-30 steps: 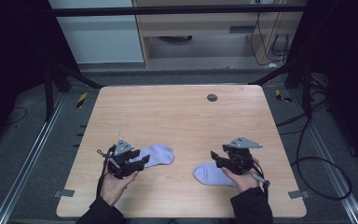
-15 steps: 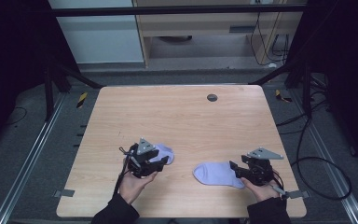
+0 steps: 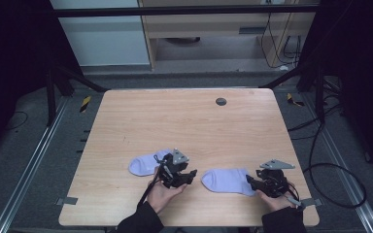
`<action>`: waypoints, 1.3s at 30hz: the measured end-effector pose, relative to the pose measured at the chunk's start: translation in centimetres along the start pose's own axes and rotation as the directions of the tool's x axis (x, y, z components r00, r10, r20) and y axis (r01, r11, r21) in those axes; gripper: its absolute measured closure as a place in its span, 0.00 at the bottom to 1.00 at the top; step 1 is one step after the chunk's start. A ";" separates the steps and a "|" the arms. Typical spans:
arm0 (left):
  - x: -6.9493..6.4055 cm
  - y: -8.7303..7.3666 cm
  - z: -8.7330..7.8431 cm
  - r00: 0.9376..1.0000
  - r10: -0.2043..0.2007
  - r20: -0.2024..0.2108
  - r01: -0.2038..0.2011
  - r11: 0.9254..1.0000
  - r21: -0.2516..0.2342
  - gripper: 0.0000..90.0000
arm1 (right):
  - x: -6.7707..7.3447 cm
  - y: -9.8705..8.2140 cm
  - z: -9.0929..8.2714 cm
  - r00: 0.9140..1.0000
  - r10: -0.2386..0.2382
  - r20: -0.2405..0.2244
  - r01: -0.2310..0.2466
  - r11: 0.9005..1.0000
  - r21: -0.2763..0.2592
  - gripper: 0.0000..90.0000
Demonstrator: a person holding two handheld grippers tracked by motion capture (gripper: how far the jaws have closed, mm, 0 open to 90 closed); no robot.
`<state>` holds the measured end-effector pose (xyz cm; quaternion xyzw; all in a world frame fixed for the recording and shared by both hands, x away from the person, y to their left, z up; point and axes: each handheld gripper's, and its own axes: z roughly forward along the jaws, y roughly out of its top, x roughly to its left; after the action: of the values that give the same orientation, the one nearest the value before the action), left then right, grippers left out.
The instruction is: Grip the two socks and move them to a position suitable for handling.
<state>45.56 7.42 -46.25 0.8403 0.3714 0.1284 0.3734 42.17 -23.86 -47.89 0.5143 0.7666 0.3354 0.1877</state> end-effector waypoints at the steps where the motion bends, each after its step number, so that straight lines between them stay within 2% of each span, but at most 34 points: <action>1: -0.3 0.1 0.3 1.000 0.011 0.002 -0.011 1.000 0.010 0.61 | -0.1 -0.1 0.2 1.000 0.001 0.003 -0.001 1.000 0.006 0.60; 5: -1.7 0.4 1.6 0.999 0.034 0.017 -0.034 0.999 0.024 0.63 | -0.3 -0.4 0.5 1.000 0.002 0.004 -0.002 1.000 0.031 0.63; 8: -2.4 0.5 2.6 0.998 0.053 0.020 -0.054 0.997 0.052 0.64 | -0.3 -0.4 0.5 1.000 0.002 0.003 -0.002 0.999 0.036 0.66; 12: -2.9 0.4 3.6 0.997 0.069 0.018 -0.070 0.995 0.077 0.68 | -0.4 -0.6 0.7 1.000 -0.004 0.000 0.004 0.999 0.048 0.70; 19: -2.9 0.2 4.3 0.999 0.052 0.015 -0.053 0.993 0.101 0.81 | -0.4 -0.7 1.0 1.000 -0.013 0.001 0.013 0.997 0.074 0.79; 24: -2.7 0.1 4.5 0.999 0.030 0.029 -0.032 0.994 0.102 0.91 | -0.2 -0.6 1.2 1.000 -0.019 -0.015 0.020 0.996 0.092 0.90; 27: -2.6 0.2 4.4 0.999 0.025 0.036 -0.028 0.995 0.094 0.98 | 0.1 -0.4 1.1 1.000 -0.027 -0.012 0.028 0.995 0.101 0.95; 33: -2.3 0.2 3.3 0.998 0.021 0.058 -0.025 0.998 0.063 0.98 | 0.2 0.0 0.2 0.999 -0.012 -0.029 0.014 0.998 0.062 0.96; 35: -1.8 0.2 2.1 0.997 0.013 0.070 -0.016 0.999 0.049 0.98 | 0.8 0.5 -0.8 0.999 -0.012 -0.050 0.013 1.000 0.016 0.96; 39: -0.9 0.1 0.4 0.997 0.008 0.074 -0.011 0.999 0.037 0.98 | 1.9 1.2 -1.7 0.997 -0.033 -0.073 0.031 0.999 -0.023 0.96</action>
<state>45.19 6.51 -46.42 0.8531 0.3555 0.0921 0.3706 41.13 -22.37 -45.77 0.4872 0.7775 0.3592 0.1704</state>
